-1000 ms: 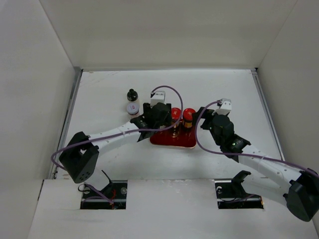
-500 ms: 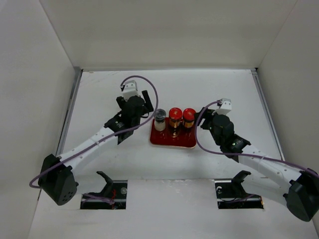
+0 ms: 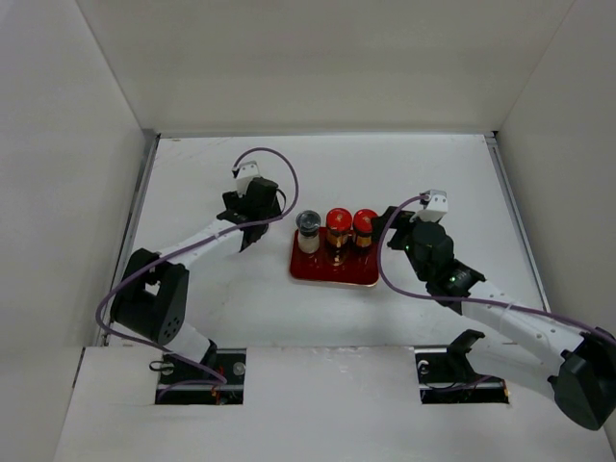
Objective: Organize the condiment bottles
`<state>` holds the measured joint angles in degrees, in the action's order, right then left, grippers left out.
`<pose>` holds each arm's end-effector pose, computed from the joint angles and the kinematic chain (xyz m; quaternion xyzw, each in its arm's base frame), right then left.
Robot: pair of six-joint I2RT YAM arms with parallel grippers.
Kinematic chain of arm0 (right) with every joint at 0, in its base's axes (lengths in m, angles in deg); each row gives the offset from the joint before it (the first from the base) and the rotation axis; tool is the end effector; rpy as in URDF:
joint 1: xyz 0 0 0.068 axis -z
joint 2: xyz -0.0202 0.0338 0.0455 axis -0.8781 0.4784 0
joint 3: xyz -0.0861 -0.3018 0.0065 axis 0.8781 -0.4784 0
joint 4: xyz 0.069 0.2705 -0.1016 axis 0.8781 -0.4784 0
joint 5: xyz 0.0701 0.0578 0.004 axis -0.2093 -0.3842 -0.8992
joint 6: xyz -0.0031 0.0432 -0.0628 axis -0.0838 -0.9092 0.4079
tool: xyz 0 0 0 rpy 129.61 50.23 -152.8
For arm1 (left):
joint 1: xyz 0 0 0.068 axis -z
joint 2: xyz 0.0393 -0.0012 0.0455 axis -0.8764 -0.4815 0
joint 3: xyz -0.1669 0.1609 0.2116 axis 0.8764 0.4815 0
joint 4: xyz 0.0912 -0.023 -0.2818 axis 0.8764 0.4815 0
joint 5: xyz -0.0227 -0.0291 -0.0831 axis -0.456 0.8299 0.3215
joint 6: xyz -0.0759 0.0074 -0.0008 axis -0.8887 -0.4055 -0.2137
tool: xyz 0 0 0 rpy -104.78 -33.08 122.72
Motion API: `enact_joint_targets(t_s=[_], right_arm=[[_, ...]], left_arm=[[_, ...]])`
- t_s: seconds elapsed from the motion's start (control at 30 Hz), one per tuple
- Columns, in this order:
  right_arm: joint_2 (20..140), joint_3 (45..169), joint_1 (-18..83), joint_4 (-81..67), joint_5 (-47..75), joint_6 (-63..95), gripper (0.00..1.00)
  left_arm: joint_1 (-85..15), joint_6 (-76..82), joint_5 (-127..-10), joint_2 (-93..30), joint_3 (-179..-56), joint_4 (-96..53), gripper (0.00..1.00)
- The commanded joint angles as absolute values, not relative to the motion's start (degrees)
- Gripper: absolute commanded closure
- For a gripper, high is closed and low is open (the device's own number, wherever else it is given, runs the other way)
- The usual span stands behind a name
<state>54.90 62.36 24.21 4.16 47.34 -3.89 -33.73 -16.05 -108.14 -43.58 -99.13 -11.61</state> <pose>0.2232 0.1338 0.2694 0.0669 0.7788 0.1640 0.6017 0.3444 -0.1414 0.2270 -0.1356 0.8750 0.0218 0.4643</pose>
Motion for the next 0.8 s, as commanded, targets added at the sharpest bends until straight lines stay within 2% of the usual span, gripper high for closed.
enact_joint_targets(t_s=[0.0,0.1,0.2,0.27,0.6,0.77], right_arm=[[53.89,63.17,23.76,6.82,47.03,-3.76,0.06],[53.72,63.17,23.76,6.82,47.03,-3.76,0.05],[53.02,63.08,23.76,6.82,47.03,-3.76,0.05],[51.97,62.73,23.76,7.0,47.29,-3.76,0.05],[46.25,63.17,24.46,5.69,48.17,-4.02,0.0],[46.86,64.22,25.34,4.89,48.78,-4.28,0.0]], left_arm=[[-34.36,-16.18,-108.07,-43.48,-102.24,-14.22,0.29],[-34.45,-16.18,-108.24,-44.0,-101.89,-15.18,0.4],[-34.37,-15.92,-108.51,-43.83,-101.19,-15.97,0.6],[-33.67,-15.92,-108.95,-41.73,-99.96,-15.89,0.68],[-21.72,-16.01,-110.97,-14.94,-90.12,-4.75,0.69],[-11.98,-16.62,-110.27,-7.98,-89.76,0.54,0.69]])
